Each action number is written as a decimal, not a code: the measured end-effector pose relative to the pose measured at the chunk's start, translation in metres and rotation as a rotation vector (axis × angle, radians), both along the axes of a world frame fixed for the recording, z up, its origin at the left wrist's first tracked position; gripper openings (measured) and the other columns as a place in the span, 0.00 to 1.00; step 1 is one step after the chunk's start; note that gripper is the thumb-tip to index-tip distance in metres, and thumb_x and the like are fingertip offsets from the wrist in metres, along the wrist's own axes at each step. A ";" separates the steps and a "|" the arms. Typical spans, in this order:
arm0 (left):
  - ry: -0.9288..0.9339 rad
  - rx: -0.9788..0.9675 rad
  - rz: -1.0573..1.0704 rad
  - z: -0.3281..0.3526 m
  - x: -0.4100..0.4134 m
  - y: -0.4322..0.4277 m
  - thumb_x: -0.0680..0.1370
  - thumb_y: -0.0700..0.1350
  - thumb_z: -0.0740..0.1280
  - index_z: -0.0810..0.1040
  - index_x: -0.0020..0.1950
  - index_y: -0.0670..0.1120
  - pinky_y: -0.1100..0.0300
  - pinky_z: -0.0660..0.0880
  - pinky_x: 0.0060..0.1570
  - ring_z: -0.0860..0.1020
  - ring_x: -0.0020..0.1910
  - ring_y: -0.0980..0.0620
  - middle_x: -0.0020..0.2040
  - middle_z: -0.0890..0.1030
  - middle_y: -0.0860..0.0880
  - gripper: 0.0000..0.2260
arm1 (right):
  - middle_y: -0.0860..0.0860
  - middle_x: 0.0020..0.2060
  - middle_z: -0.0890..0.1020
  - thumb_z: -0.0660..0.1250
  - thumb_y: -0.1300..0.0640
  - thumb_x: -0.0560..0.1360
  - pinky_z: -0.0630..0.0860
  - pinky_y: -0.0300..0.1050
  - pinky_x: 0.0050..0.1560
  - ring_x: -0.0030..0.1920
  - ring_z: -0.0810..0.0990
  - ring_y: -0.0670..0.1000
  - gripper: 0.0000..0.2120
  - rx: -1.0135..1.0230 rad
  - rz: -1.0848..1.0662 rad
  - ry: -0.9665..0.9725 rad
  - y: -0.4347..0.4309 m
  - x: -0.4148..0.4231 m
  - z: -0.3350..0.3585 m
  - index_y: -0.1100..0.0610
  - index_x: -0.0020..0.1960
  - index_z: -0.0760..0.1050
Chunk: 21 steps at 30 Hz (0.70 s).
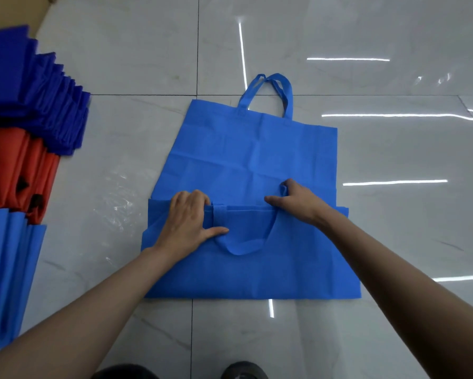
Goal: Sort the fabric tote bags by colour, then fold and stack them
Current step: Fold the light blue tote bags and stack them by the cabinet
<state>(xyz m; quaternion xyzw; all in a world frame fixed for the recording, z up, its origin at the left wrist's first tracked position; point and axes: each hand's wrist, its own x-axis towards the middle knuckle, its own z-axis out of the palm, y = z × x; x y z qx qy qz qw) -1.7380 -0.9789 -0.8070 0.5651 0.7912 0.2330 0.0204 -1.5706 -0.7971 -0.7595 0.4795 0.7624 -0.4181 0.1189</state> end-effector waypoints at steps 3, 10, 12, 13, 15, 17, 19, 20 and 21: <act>-0.051 -0.064 0.040 0.000 -0.001 -0.001 0.63 0.61 0.75 0.70 0.45 0.42 0.58 0.61 0.50 0.66 0.41 0.51 0.41 0.70 0.49 0.27 | 0.50 0.45 0.74 0.73 0.50 0.71 0.70 0.43 0.47 0.46 0.74 0.51 0.16 -0.154 -0.019 0.104 0.002 0.001 0.005 0.57 0.54 0.75; -0.257 -0.105 0.051 0.013 -0.006 -0.003 0.63 0.79 0.50 0.66 0.45 0.48 0.61 0.59 0.52 0.66 0.43 0.54 0.42 0.68 0.56 0.35 | 0.52 0.38 0.80 0.69 0.69 0.72 0.73 0.40 0.47 0.37 0.80 0.45 0.17 -0.331 -0.300 0.487 0.002 -0.002 0.015 0.59 0.59 0.76; -0.291 -0.098 0.069 0.015 -0.008 -0.002 0.65 0.77 0.52 0.67 0.44 0.48 0.60 0.61 0.53 0.67 0.43 0.54 0.40 0.68 0.59 0.32 | 0.51 0.36 0.81 0.68 0.71 0.71 0.74 0.41 0.50 0.38 0.80 0.46 0.15 -0.331 -0.417 0.639 0.000 -0.003 0.015 0.59 0.55 0.77; -0.286 -0.091 0.072 0.016 -0.009 -0.002 0.65 0.75 0.55 0.68 0.43 0.47 0.59 0.62 0.52 0.67 0.42 0.54 0.39 0.68 0.59 0.30 | 0.50 0.36 0.81 0.68 0.71 0.71 0.73 0.40 0.48 0.39 0.80 0.46 0.14 -0.310 -0.455 0.708 -0.001 -0.003 0.015 0.57 0.53 0.77; -0.283 -0.085 0.069 0.019 -0.010 0.001 0.66 0.70 0.61 0.68 0.43 0.46 0.60 0.61 0.50 0.67 0.42 0.54 0.38 0.67 0.59 0.26 | 0.50 0.37 0.81 0.67 0.71 0.72 0.72 0.36 0.43 0.39 0.79 0.46 0.13 -0.291 -0.535 0.849 -0.002 -0.004 0.014 0.55 0.50 0.77; -0.321 -0.104 0.079 0.022 -0.010 0.004 0.69 0.62 0.69 0.69 0.44 0.46 0.60 0.61 0.49 0.66 0.43 0.54 0.38 0.66 0.61 0.22 | 0.50 0.42 0.81 0.66 0.71 0.73 0.72 0.35 0.41 0.41 0.78 0.46 0.13 -0.309 -0.574 0.912 -0.005 -0.004 0.012 0.54 0.50 0.77; -0.330 -0.107 0.086 0.023 -0.012 0.005 0.71 0.55 0.72 0.70 0.44 0.45 0.60 0.60 0.50 0.66 0.44 0.54 0.38 0.67 0.61 0.17 | 0.50 0.49 0.80 0.66 0.69 0.74 0.73 0.36 0.44 0.45 0.78 0.47 0.12 -0.250 -0.462 0.808 -0.010 -0.002 0.010 0.54 0.51 0.77; -0.327 -0.109 0.081 0.023 -0.013 0.006 0.71 0.54 0.73 0.70 0.44 0.46 0.60 0.59 0.50 0.67 0.44 0.54 0.38 0.68 0.60 0.16 | 0.49 0.51 0.80 0.67 0.66 0.74 0.72 0.35 0.45 0.45 0.77 0.47 0.10 -0.170 -0.347 0.683 -0.011 -0.002 0.009 0.53 0.52 0.77; -0.321 -0.110 0.070 0.023 -0.014 0.006 0.71 0.54 0.73 0.70 0.43 0.46 0.61 0.58 0.50 0.68 0.44 0.53 0.38 0.69 0.58 0.16 | 0.48 0.52 0.80 0.68 0.61 0.74 0.72 0.35 0.46 0.44 0.76 0.46 0.09 -0.055 -0.205 0.515 -0.011 -0.002 0.009 0.54 0.54 0.76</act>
